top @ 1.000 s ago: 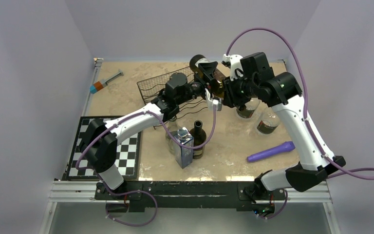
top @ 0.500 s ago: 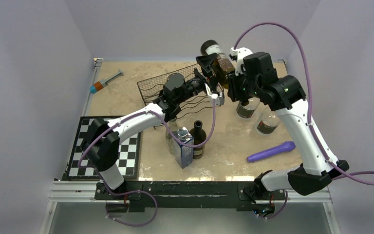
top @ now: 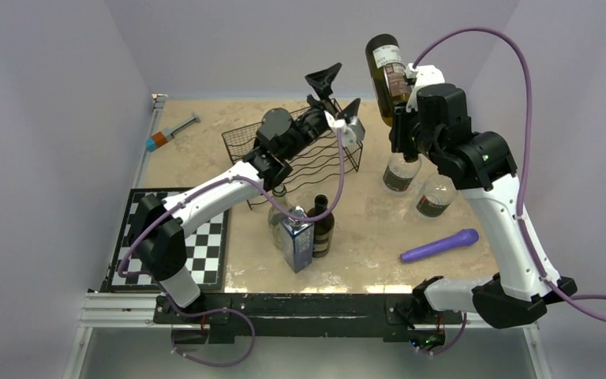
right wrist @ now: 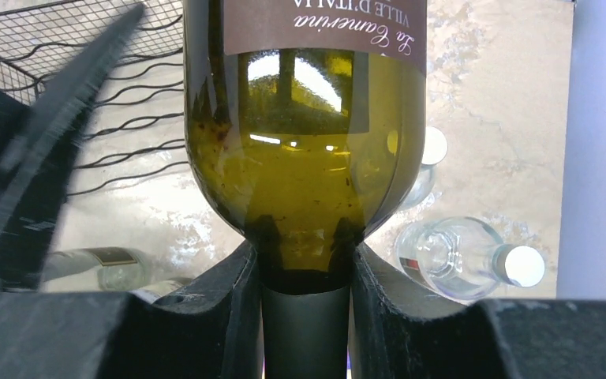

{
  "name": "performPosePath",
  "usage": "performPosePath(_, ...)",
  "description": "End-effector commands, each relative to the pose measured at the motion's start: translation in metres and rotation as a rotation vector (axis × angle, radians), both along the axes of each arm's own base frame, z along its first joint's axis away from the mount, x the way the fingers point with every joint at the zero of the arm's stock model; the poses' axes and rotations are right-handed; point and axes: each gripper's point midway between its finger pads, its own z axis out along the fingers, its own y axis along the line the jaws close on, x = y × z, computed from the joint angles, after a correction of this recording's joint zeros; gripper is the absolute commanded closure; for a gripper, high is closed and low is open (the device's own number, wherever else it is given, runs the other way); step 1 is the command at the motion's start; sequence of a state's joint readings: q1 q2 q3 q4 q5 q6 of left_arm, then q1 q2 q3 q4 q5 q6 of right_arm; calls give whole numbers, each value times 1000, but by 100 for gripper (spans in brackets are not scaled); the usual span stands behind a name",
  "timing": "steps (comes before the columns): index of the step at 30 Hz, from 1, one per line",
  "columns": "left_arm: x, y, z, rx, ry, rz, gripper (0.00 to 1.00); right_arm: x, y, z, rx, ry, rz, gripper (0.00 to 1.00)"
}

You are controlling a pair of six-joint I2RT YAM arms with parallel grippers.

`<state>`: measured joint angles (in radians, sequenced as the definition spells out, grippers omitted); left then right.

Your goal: Put the wine bottle on the wine rack

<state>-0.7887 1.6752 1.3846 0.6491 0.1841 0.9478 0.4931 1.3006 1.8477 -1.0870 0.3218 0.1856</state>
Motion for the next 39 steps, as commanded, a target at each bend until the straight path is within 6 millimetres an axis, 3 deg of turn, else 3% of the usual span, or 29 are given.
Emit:
performPosePath(1,1,36,59,-241,162,85,1,4,-3,26,125,-139,-36,100)
performPosePath(2,6,42,66,-277,199,118,1,2,2,19,133,-127,-7,100)
performPosePath(4,14,44,61,-290,349,146,1,-4,16,2,152,-105,84,100)
performPosePath(5,15,47,63,-316,395,139,1,-6,20,-14,150,-81,113,100)
performPosePath(10,18,65,64,-433,543,132,1,-24,35,-53,169,-40,240,100)
performPosePath(16,20,92,59,-458,587,207,1,-37,35,-119,141,68,249,100)
performPosePath(21,31,129,53,-612,700,272,1,-44,30,-170,123,163,215,100)
performPosePath(23,40,148,38,-665,772,298,1,-48,30,-184,129,194,203,100)
performPosePath(27,53,195,-15,-767,922,441,1,-53,30,-207,123,229,197,100)
performPosePath(32,54,247,-70,-946,1114,629,1,-56,27,-227,97,263,191,100)
performPosePath(39,38,286,-160,-963,1465,974,6,-55,22,-233,99,246,155,100)
